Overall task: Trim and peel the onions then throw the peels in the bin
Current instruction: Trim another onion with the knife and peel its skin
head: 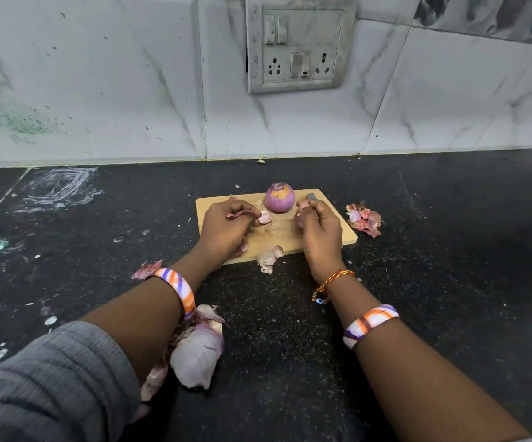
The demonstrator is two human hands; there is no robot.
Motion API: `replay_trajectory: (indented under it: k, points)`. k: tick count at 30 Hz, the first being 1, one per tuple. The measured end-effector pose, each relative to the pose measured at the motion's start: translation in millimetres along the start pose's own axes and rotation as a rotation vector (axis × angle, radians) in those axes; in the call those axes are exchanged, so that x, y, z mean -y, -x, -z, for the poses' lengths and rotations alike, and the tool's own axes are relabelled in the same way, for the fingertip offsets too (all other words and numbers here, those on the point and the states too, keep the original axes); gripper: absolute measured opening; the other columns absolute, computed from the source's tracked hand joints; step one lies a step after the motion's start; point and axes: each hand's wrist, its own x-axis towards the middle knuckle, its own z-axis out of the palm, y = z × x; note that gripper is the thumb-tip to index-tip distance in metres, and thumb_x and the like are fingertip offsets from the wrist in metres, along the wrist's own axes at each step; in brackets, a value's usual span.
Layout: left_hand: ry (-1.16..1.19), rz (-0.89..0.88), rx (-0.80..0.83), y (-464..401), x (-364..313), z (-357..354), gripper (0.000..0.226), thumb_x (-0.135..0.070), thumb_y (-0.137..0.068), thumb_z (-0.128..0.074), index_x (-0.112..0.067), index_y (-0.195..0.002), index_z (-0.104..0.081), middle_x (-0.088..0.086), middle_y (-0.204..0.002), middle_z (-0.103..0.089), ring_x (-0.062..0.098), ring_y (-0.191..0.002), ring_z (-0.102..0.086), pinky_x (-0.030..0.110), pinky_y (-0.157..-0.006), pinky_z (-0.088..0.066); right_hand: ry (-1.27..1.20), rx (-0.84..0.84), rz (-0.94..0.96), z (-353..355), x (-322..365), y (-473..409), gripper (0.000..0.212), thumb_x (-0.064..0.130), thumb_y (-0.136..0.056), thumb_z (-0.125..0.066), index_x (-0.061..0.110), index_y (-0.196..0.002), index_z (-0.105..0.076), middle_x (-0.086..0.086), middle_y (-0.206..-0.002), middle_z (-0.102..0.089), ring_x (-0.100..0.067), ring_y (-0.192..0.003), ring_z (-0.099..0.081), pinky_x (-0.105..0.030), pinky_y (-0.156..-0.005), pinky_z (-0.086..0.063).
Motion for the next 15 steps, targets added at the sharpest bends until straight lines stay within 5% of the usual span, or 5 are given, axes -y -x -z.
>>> replay_trajectory:
  k: [5,8,11,15]
  points:
    - [-0.323,-0.191,-0.191,-10.6,2.5,-0.6,0.021,0.000,-0.083,-0.052,-0.013,-0.085,-0.068,0.010,-0.086,-0.065,0.018,-0.069,-0.056,0.026,-0.063,-0.041,0.430,0.126,0.210,1.0,0.2,-0.2,0.029,0.001,-0.091,-0.044,0.002,-0.119,-0.049,-0.014,-0.123,-0.038,-0.017,-0.105,-0.039,-0.012,-0.080,-0.026]
    - [-0.649,-0.304,-0.269,-22.7,1.7,2.1,0.028,-0.008,-0.078,-0.058,-0.009,-0.105,-0.066,0.017,-0.106,-0.057,0.028,-0.096,-0.054,0.027,-0.080,-0.038,0.573,0.294,0.201,-1.0,-4.4,0.1,0.036,-0.001,-0.087,-0.044,0.004,-0.123,-0.046,-0.015,-0.125,-0.036,-0.026,-0.116,-0.040,-0.021,-0.095,-0.031]
    - [-0.844,-0.238,-0.145,-39.6,5.2,3.2,0.038,-0.024,-0.081,-0.059,-0.011,-0.117,-0.059,0.019,-0.124,-0.051,0.036,-0.119,-0.042,0.038,-0.098,-0.033,0.647,0.312,0.205,-0.8,-4.4,1.6,0.036,0.000,-0.085,-0.048,0.002,-0.122,-0.049,-0.016,-0.124,-0.040,-0.028,-0.115,-0.043,-0.028,-0.099,-0.033]
    - [-0.938,-0.189,0.157,-40.9,6.7,1.2,0.046,-0.050,-0.081,-0.055,-0.025,-0.120,-0.059,0.007,-0.128,-0.056,0.032,-0.123,-0.043,0.044,-0.100,-0.032,0.584,0.274,0.216,4.9,0.5,5.7,0.029,0.002,-0.087,-0.050,0.001,-0.115,-0.055,-0.014,-0.121,-0.046,-0.025,-0.106,-0.050,-0.021,-0.092,-0.035]
